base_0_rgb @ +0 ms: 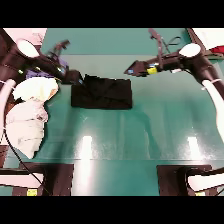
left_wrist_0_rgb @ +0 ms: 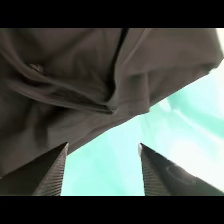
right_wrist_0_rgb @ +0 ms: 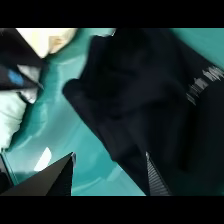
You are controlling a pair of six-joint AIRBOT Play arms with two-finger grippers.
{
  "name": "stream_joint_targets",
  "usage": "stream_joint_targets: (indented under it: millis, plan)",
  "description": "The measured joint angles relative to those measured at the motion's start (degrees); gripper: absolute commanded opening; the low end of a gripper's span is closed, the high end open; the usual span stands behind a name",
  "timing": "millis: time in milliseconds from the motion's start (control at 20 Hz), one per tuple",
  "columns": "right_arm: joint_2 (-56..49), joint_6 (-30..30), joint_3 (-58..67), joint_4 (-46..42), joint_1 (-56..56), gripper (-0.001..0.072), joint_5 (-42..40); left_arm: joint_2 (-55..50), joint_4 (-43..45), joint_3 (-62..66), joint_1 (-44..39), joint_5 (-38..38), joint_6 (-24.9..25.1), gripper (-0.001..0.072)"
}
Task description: Fold the shirts.
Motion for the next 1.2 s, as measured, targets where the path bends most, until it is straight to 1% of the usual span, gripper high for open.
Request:
stream_joint_targets:
  millis: [200,400,450,500,550,650,750,800,1000,1200]
  plan:
    - [5.7,0.35,-8.68,0.09,-3.13,0.0521,-1.86,-0.02,0.28,-7.67,-4.87,8.61,0.13,0.053]
    - [9.22,0.42,-14.67,0.11,-3.93,0.0521,-4.0,-0.85,0.52,-11.02,-7.78,16.09,0.11,0.0529]
    - [9.6,0.44,-15.43,0.11,-4.04,0.0521,-4.04,-1.16,0.52,-11.34,-8.11,17.66,-0.17,0.0438]
    - [9.9,0.44,-16.04,0.13,-4.02,0.0521,-4.13,-1.42,0.55,-11.56,-8.26,19.17,-0.55,0.0178]
    - [10.12,0.44,-16.44,0.22,-3.98,0.0521,-4.31,-1.66,0.61,-11.76,-8.39,20.28,-0.9,0.0031]
    - [10.36,0.5,-16.94,0.26,-3.93,0.0521,-4.44,-1.88,0.68,-11.58,-8.66,21.46,-1.33,0.0025]
    - [10.54,0.52,-17.22,0.42,-4.02,0.0521,-4.46,-1.68,1.29,-9.84,-8.04,19.56,-1.4,0.0025]
    - [10.58,0.52,-17.29,0.44,-4.2,0.0521,-4.44,-1.22,1.79,-8.33,-7.37,16.87,-1.16,0.0025]
    - [10.67,0.57,-17.44,0.5,-5.2,0.0521,-3.32,3.45,4.07,-2.89,-3.41,2.03,3.82,0.0025]
    - [10.67,1.49,-17.46,0.46,-6.43,0.0521,-2.43,8.09,9.55,-1.4,0.2,-11.76,7.43,0.0026]
